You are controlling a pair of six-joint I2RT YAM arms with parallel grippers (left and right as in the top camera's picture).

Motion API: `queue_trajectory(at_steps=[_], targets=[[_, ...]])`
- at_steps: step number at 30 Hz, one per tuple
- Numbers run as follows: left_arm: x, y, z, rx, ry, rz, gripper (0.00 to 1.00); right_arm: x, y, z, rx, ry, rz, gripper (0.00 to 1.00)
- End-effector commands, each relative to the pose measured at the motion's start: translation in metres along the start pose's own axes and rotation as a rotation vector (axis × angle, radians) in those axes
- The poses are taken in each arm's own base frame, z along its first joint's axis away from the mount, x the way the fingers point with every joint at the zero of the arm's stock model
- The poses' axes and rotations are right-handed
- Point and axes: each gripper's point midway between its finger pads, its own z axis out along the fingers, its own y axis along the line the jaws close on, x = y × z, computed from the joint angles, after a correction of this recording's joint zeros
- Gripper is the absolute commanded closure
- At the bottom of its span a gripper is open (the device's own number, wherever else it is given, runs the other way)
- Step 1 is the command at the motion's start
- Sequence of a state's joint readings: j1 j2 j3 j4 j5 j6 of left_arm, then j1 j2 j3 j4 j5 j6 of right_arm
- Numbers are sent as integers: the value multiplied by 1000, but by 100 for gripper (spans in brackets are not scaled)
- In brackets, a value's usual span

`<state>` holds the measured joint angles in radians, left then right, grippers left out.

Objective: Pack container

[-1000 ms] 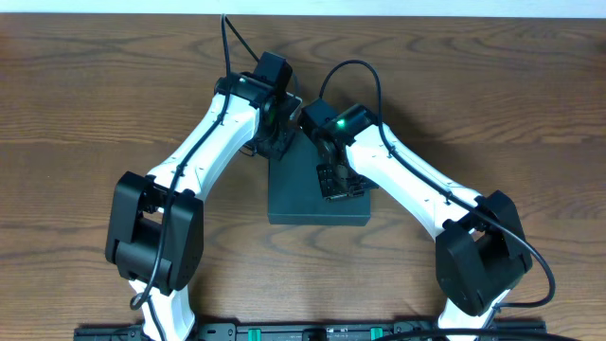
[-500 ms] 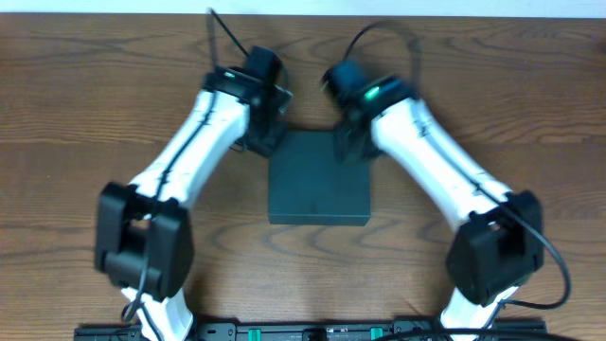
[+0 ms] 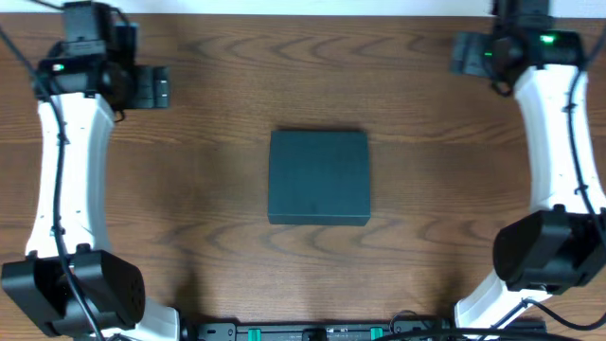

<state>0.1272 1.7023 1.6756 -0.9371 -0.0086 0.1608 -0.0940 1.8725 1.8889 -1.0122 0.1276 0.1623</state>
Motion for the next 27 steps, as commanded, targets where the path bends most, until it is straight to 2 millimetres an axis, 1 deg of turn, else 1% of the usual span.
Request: queue_trajectory(at_steps=[1,3,4,7,9,12,14,17,20,22,23,26,27], targets=[[12,13,-7,-15,22,-51,1,-3,-33,-14,33,-8,73,9],[20,10,-16,-4,12,-53,1,4,-45,-18,63,14,86,13],[24,9,-20,-4,-1,-52,1,7,-51,-21,93,15,86,13],[38,3,-38,-2,-67,-41,2,18,-57,-34,151,-3,69,13],[48,-3,-49,6,-115,-27,2,28,-51,-43,152,-32,54,13],[66,-14,-67,16,-220,34,2,48,-36,-58,115,-106,29,12],[78,-19,-79,17,-292,55,2,67,-28,-69,84,-164,21,12],[102,-22,-86,6,-362,93,2,98,-21,-77,41,-241,9,11],[126,-22,-83,-8,-411,86,1,133,-16,-75,9,-286,-37,9],[135,-23,-80,-11,-457,78,2,156,-17,-68,0,-290,-50,1],[137,-23,-81,-16,-479,76,1,167,-18,-65,-2,-286,-54,1],[151,-7,-76,-101,-478,19,2,199,-24,-53,10,-259,-64,1],[153,-6,-74,-112,-477,12,2,205,-28,-51,23,-255,-64,1]])
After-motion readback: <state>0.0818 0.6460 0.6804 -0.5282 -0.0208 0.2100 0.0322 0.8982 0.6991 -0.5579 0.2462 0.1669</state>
